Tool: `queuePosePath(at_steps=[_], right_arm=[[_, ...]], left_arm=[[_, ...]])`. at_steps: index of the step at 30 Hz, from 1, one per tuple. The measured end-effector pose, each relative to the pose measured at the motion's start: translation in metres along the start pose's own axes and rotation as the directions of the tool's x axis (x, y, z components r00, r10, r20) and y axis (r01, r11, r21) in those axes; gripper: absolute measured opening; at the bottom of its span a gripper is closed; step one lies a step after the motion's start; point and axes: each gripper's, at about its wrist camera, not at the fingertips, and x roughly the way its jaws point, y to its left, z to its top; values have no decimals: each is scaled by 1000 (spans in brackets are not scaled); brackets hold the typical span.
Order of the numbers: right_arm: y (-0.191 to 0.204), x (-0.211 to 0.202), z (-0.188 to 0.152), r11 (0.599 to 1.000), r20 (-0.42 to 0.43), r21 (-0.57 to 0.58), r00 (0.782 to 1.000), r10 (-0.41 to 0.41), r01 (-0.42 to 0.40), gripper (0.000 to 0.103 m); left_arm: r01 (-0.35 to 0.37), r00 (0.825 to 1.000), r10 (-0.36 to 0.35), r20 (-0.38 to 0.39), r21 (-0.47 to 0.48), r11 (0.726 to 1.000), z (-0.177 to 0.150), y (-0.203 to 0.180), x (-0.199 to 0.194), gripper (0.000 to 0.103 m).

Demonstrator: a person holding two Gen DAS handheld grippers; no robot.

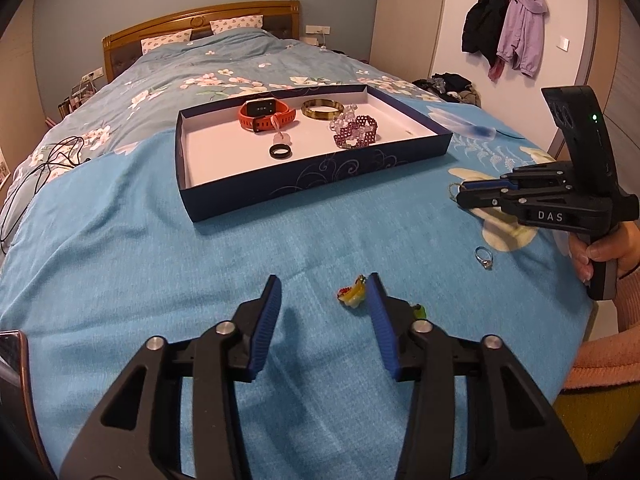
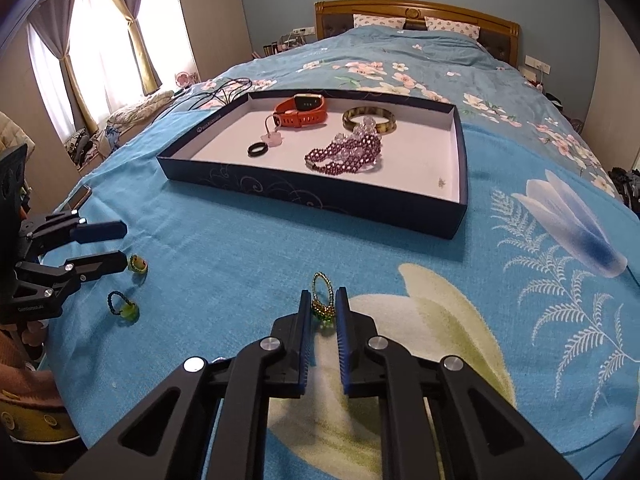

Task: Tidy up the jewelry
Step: 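Grasp the gold hoop earring with the right tool while the left tool grasps the multicolored charm, then carry the gold earring in the right tool while the left tool carries the charm to the lid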

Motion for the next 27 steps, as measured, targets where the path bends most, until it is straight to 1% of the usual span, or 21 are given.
queuePosePath(at_steps=[5,9,14,15,23,27], right_arm=[[0,-3,1,1000,14,8,1000,7,-7,10],[1,-4,1,1000,19,9,1000,18,-18,10],[2,-7,2,1000,30,10,999,27,-27,10],[3,-7,3,1000,33,10,999,28,-28,10],[3,-11,6,999,56,13,998,39,-40,10],[4,-14,9,999,73,12,996,45,-46,10]], left_arm=[[27,1000,-27,-5,31,999,-2,-6,0,34],[33,999,-32,-22,46,998,-1,-10,5,33],[41,998,-39,-57,49,998,1,-11,16,21],[43,997,-40,-59,49,998,1,-11,18,20],[58,997,-56,-60,19,998,5,-8,21,13],[68,996,-68,-51,-8,998,6,-3,21,13]])
